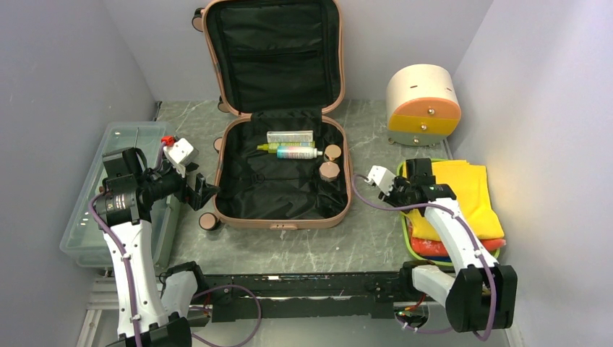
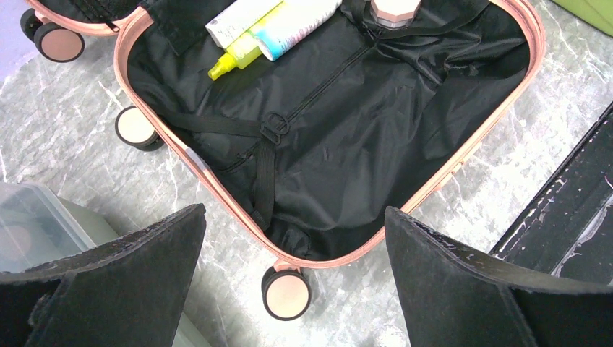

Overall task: Open, take out, and arrange the luggage
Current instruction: Move the bin to the corner of the board, then move the storage box to the corner of the board.

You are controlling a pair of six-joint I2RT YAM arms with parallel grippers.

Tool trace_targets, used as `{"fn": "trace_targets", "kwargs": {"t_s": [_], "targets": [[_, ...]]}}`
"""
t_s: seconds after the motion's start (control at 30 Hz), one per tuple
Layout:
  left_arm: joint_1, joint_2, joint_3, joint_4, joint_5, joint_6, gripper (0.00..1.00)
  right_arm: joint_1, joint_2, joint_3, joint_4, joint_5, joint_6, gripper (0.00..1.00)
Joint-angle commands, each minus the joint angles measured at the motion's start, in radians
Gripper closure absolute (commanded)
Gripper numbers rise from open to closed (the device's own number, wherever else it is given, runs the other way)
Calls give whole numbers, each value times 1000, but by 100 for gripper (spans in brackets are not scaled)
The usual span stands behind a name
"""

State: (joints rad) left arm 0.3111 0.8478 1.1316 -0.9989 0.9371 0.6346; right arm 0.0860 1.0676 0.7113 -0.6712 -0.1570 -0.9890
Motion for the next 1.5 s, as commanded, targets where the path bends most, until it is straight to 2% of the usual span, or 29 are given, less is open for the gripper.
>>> {"fn": "trace_targets", "kwargs": {"t_s": [0.0, 0.2, 0.37, 0.5, 0.6, 0.7, 0.8, 1.03, 1.27, 1.47], "targets": [[8, -12, -7, 18, 41, -14, 1, -66, -13, -26, -97, 78, -65, 64], [8, -12, -9, 22, 42, -18, 0, -66, -72, 31, -199, -66, -86, 61], [10, -12, -8, 23, 42, -19, 1, -66, -115, 200, -166, -144, 81, 40], [12, -16, -11, 22, 43, -18, 1, -69, -122, 361, -62, -99, 267, 25], [13, -22, -15, 23, 42, -16, 1, -80, -87, 447, 76, 60, 400, 15], [14, -29, -20, 28, 44, -16, 0, -112, -34, 495, 225, 232, 475, 14], [15, -35, -20, 29, 48, -16, 0, -172, 23, 532, 350, 280, 552, 12], [19, -39, -23, 28, 54, -14, 1, -355, 300, 796, 299, 88, 829, 12], [25, -45, -34, 35, 57, -16, 1, -411, 470, 902, 381, 25, 964, 12], [26, -24, -28, 35, 49, -13, 1, -470, 610, 1013, 409, -98, 1170, 12]]}}
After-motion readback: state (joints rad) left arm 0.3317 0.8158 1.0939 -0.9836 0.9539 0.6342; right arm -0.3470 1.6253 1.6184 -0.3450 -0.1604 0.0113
